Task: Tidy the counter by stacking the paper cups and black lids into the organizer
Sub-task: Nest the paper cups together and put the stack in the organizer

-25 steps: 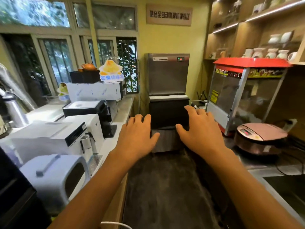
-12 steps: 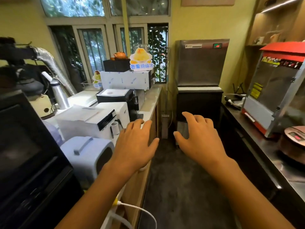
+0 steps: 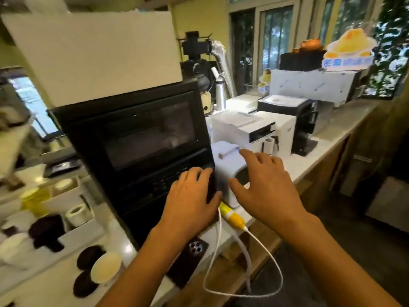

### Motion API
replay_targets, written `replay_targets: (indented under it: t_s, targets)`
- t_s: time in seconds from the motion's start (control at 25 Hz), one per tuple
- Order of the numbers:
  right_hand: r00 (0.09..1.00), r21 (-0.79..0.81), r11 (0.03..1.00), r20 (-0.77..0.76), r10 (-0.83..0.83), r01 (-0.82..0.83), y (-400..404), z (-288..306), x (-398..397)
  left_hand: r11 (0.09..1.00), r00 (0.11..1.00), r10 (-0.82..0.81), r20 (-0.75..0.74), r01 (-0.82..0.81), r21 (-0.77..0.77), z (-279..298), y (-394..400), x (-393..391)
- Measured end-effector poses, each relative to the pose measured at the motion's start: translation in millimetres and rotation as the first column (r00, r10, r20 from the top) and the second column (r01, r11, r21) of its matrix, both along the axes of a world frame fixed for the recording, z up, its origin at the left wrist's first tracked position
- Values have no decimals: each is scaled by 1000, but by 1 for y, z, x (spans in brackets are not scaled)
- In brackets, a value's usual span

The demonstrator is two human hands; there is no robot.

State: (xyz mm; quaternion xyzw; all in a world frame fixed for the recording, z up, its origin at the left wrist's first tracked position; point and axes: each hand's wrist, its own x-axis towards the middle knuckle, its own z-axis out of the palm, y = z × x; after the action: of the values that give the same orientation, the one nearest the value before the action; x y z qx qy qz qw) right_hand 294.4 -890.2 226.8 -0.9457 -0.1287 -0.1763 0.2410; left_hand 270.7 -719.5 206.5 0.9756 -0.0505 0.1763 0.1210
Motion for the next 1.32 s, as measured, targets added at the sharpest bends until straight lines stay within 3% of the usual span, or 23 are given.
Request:
replay_targets:
  t_s: [0.24,0.52,0.92,1.32]
  targets:
    - [943,2,943,-8,334,-334,125,-2,-45,915,913,403,-59,-403,9,-14,124,-103]
    - [831,-16,831,-4,557,-557,282,-7,-120,780,783,621,-51,-623,-63,-20,255,-225]
    - [776,-100,769,-63,628,-631,459,-23,-210,666,683,721,-116,-730,-155,-51,423,-367]
    - [775,-91,770,-104,624,-632,533,-49,-202,644,656,740,-148,-755,-123,-72,500,-373]
